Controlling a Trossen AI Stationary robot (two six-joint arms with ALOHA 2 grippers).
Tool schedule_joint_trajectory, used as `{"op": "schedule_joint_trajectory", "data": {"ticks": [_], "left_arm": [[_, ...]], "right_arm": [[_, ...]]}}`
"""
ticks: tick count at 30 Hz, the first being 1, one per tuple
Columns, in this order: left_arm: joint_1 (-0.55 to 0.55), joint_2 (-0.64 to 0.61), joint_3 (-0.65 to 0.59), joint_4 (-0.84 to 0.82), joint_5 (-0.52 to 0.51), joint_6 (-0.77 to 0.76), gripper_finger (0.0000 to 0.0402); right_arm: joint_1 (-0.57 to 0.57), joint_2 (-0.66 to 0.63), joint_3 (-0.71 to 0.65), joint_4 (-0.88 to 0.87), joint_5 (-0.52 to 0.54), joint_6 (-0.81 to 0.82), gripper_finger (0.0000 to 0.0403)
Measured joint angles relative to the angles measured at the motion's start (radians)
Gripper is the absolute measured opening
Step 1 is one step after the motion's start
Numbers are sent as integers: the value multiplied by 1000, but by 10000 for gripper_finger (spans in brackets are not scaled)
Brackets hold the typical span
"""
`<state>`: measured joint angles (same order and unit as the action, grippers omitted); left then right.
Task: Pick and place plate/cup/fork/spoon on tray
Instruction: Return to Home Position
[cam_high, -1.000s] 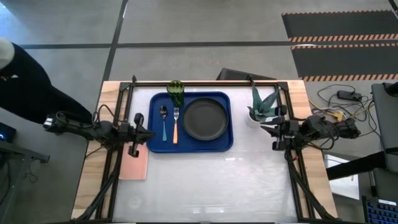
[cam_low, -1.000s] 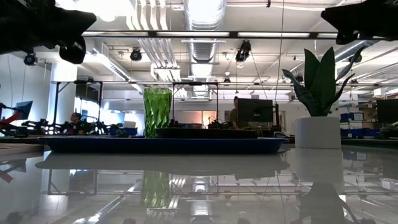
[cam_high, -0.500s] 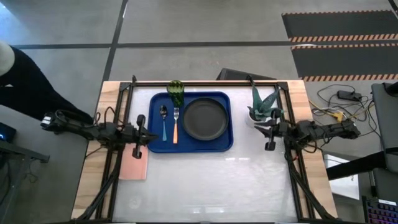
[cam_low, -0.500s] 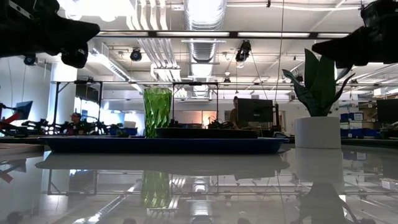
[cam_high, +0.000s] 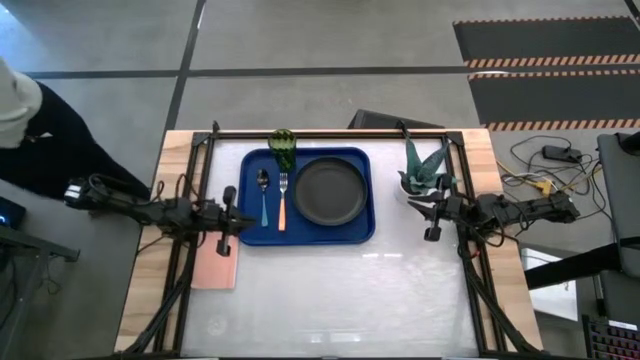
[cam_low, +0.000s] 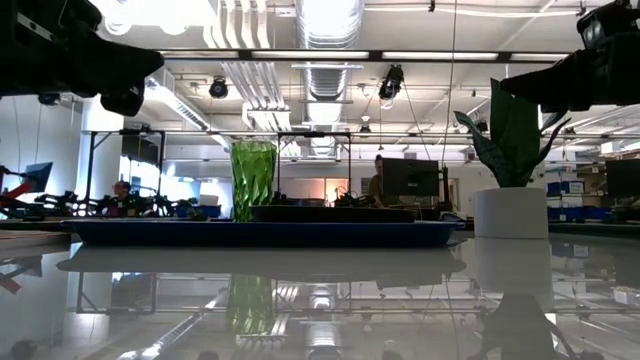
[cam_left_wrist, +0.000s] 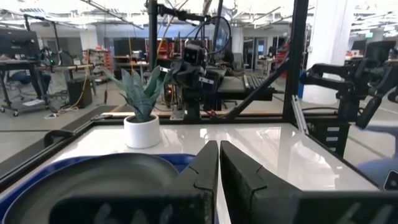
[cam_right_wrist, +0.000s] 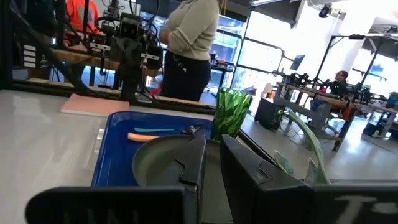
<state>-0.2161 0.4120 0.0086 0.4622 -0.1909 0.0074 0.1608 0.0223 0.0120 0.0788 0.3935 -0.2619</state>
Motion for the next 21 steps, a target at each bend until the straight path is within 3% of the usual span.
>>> {"op": "schedule_joint_trajectory", "data": {"ticks": [21], "left_arm": [[0,104,0,0,0,0,0]], "right_arm": [[0,0,-1,0,0,0,38]]}}
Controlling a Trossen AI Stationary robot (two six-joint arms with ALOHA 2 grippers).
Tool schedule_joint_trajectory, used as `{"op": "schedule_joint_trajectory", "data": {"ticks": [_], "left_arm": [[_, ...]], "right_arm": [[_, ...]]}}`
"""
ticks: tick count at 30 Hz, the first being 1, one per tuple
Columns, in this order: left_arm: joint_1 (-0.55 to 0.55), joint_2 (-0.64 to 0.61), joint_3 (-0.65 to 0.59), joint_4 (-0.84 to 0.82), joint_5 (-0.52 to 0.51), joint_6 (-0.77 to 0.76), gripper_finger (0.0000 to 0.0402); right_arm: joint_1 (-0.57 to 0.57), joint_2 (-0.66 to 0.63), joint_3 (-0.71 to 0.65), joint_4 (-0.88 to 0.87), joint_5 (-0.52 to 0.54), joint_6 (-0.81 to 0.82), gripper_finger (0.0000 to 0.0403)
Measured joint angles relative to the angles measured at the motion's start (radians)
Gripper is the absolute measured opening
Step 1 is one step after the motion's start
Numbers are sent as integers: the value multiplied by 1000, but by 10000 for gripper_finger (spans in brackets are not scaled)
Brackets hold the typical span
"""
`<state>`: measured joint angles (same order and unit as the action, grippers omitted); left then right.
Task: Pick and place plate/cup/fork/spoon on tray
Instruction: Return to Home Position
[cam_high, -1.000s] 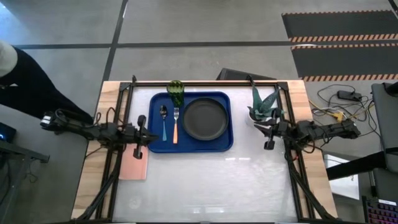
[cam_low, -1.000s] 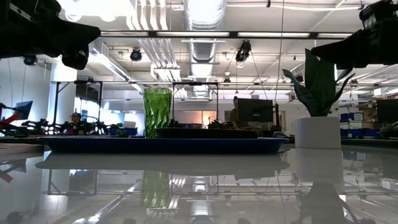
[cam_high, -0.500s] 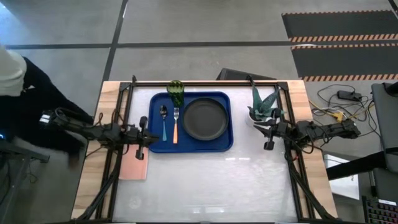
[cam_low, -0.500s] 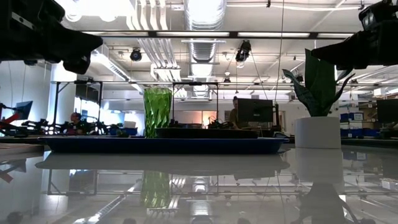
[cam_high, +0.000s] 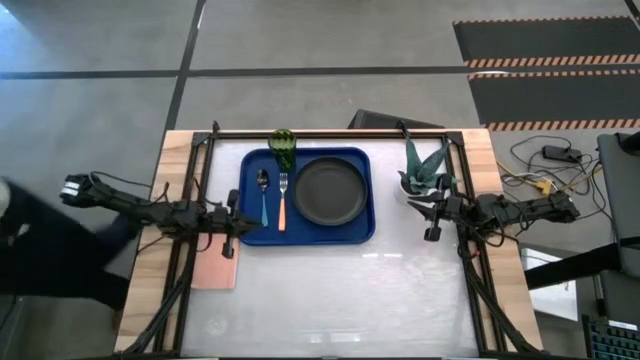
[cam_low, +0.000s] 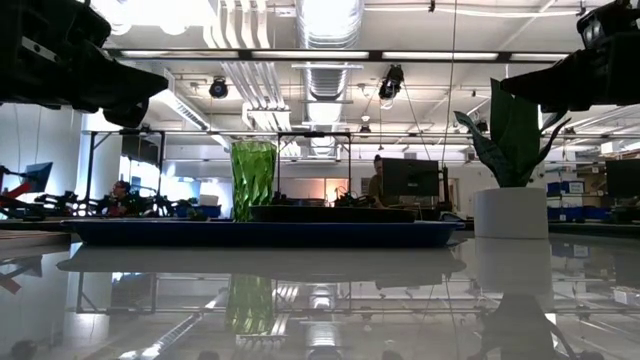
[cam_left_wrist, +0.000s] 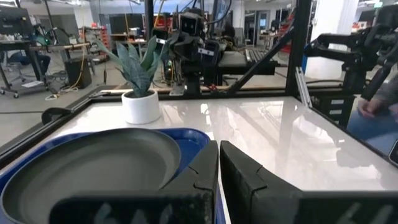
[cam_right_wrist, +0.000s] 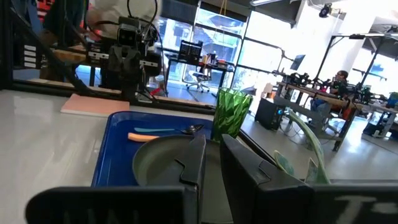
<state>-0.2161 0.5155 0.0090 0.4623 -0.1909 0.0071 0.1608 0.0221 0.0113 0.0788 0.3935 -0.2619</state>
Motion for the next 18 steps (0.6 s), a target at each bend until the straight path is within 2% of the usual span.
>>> {"op": "schedule_joint_trajectory", "data": {"ticks": [18], "left_arm": [[0,87,0,0,0,0,0]], "right_arm": [[0,0,0,0,0,0,38]]}}
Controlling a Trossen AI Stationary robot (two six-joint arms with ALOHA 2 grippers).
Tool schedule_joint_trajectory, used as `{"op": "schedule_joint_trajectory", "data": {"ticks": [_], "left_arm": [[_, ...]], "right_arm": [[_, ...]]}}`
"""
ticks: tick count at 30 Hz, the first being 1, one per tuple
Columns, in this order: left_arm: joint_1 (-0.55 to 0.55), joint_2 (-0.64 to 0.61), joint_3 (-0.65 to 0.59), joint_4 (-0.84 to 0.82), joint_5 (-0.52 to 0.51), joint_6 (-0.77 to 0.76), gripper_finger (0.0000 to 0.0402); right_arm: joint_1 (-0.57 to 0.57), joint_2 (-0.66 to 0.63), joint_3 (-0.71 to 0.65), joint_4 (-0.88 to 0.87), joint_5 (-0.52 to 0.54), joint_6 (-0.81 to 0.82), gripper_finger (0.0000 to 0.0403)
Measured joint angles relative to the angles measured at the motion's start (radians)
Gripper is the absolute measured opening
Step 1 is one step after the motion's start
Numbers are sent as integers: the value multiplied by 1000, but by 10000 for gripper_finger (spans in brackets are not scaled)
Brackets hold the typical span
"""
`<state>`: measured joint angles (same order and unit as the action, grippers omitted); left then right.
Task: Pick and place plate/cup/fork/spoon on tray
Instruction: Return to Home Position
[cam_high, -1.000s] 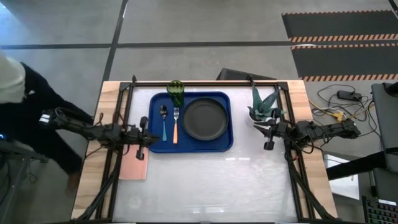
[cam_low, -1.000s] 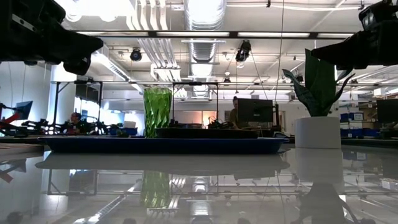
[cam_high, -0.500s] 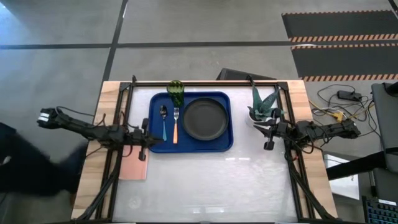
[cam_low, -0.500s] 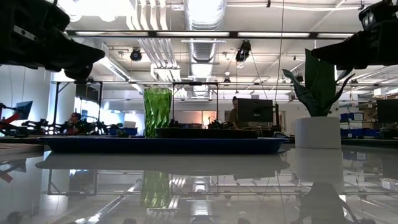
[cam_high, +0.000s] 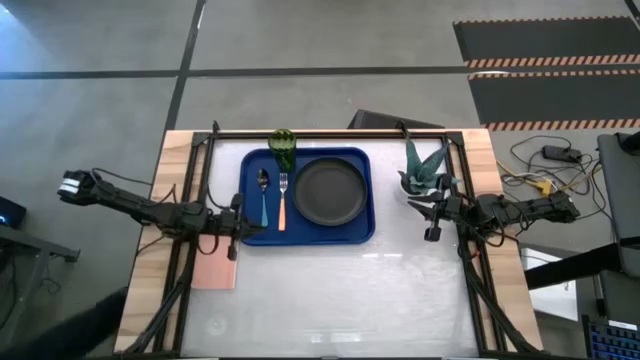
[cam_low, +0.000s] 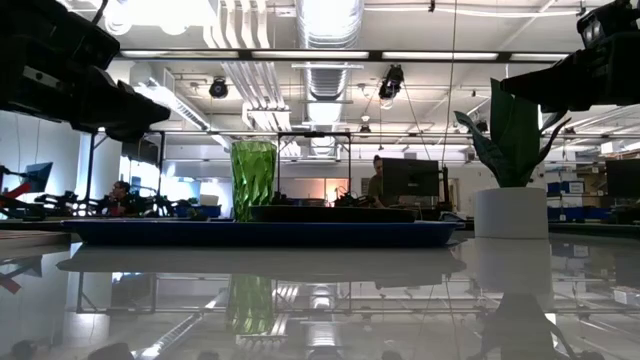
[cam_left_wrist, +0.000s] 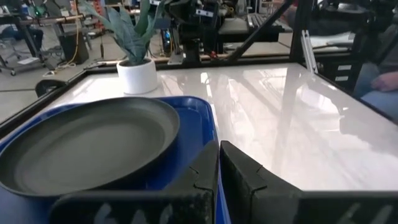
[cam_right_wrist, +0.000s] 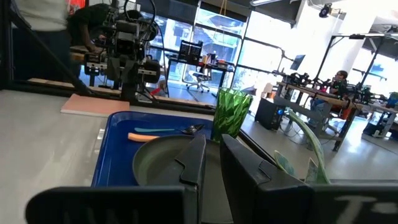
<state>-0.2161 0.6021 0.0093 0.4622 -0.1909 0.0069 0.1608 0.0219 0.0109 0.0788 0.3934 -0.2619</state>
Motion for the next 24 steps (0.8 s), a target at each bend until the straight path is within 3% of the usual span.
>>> {"op": "schedule_joint_trajectory", "data": {"ticks": [24], "left_arm": [[-1,135,0,0,0,0,0]], "right_arm": [[0,0,0,0,0,0,38]]}}
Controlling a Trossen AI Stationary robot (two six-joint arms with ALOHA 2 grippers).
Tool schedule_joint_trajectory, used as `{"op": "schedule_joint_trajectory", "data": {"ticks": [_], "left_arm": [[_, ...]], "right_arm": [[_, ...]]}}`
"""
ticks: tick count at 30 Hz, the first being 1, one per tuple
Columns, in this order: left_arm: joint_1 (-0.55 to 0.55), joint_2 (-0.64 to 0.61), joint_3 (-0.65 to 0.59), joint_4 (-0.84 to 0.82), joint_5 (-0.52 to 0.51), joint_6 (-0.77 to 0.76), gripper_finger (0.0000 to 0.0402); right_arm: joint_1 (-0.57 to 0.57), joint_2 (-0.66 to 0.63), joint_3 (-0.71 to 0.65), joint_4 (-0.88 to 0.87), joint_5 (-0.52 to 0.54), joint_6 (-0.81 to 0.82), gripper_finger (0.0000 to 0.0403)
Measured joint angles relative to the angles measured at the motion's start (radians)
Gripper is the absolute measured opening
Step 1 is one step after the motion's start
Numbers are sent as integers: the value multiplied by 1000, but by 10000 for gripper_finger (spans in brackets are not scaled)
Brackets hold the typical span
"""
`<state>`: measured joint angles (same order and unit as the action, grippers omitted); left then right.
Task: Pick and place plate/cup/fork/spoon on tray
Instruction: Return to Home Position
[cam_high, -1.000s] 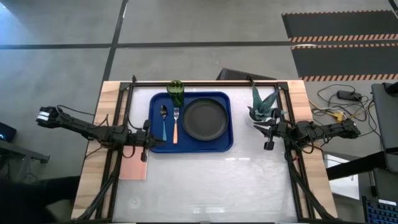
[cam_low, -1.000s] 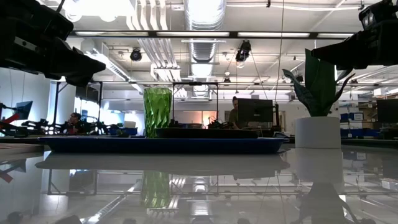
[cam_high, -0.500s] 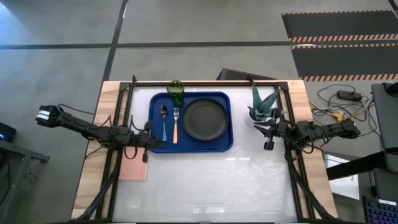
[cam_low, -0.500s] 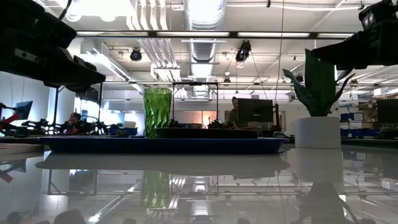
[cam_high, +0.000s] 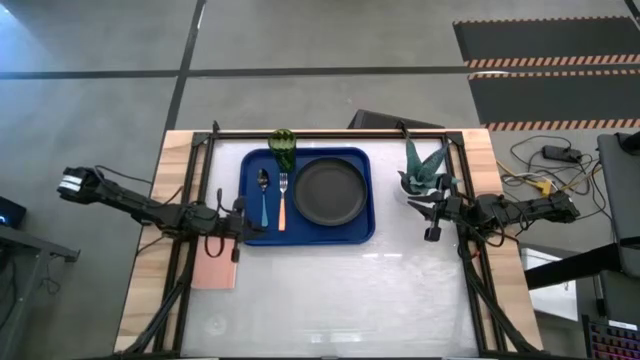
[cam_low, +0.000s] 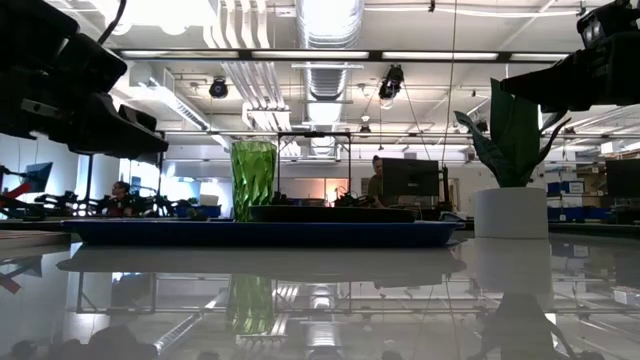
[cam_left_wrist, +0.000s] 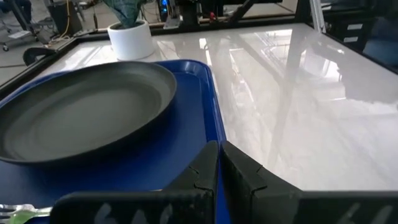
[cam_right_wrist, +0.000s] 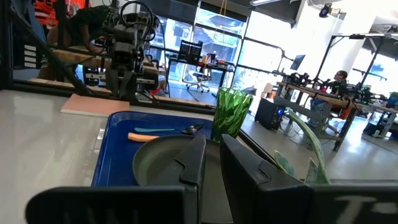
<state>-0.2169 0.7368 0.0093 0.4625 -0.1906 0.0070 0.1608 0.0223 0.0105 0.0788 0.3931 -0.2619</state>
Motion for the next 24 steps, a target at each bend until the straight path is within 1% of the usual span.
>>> {"op": "schedule_joint_trajectory", "data": {"ticks": [24], "left_arm": [[0,108,0,0,0,0,0]], "right_arm": [[0,0,0,0,0,0,38]]}}
